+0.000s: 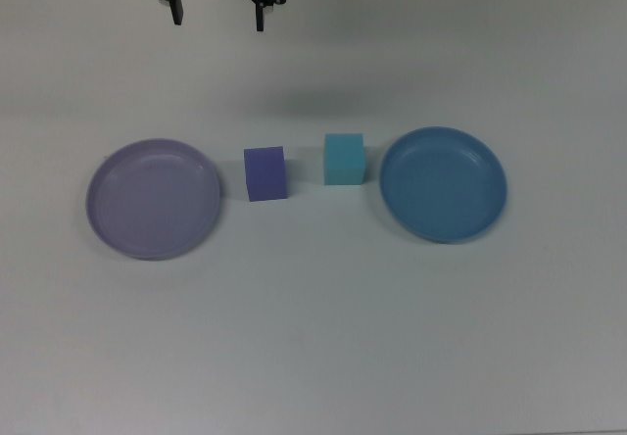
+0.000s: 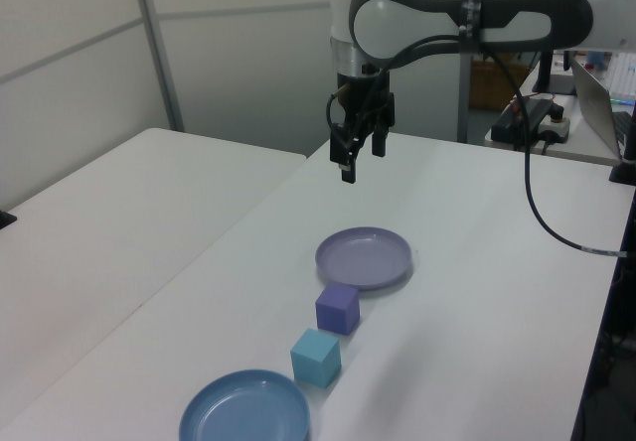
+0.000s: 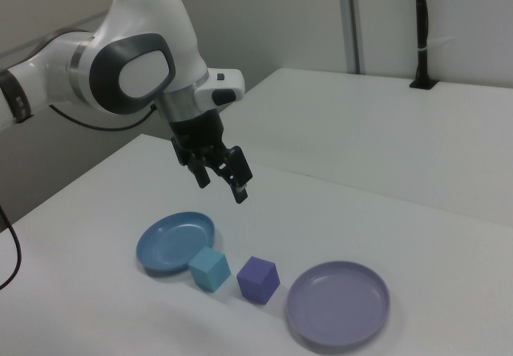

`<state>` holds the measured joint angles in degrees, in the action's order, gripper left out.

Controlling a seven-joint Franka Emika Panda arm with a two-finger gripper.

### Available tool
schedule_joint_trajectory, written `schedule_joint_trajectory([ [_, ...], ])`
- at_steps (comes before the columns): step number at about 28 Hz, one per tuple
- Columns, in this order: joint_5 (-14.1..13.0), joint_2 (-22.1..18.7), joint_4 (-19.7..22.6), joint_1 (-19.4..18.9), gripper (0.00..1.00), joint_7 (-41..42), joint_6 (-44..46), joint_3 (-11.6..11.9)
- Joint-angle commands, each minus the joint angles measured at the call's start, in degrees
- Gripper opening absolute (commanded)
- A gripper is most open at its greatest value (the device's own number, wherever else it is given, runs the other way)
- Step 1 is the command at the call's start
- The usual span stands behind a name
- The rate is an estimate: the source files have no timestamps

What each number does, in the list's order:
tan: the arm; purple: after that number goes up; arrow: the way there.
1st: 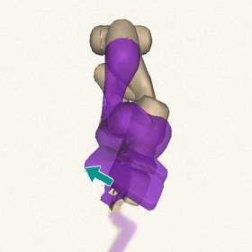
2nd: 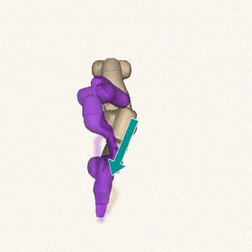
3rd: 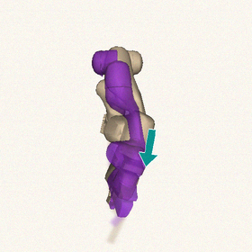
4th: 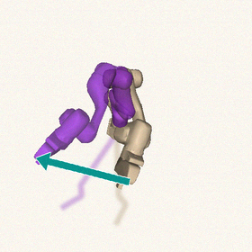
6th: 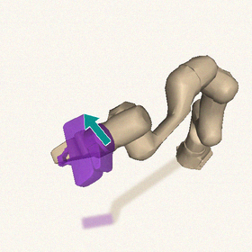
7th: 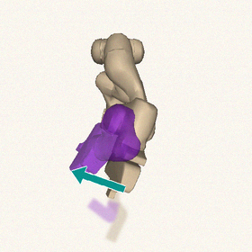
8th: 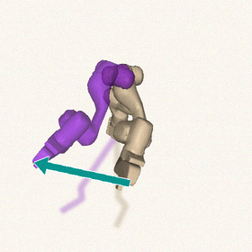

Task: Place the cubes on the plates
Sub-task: 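Lower the gripper over the purple cube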

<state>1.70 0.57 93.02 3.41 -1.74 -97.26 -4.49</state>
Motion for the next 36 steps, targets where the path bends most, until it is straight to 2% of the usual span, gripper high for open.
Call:
schedule_joint_trajectory([
  [1,-1.35,0.12,0.23,-0.33,1.00,-0.20,5.81,-0.08],
  [7,-0.91,2.24,0.23,0.20,1.00,4.28,5.33,0.54],
  [10,-0.56,3.47,0.94,-0.24,1.00,4.82,0.95,0.27],
  [16,0.05,8.04,2.51,-0.33,1.00,4.55,-2.14,0.27],
  [21,2.95,10.32,6.82,-1.64,1.00,4.38,-6.61,0.19],
  [26,3.83,11.64,10.77,-2.44,1.00,3.77,-11.70,0.18],
  [29,4.80,12.26,11.57,-3.23,1.00,1.92,-13.83,0.10],
  [36,8.75,16.83,11.66,-5.25,1.00,-4.23,-18.04,0.19],
])
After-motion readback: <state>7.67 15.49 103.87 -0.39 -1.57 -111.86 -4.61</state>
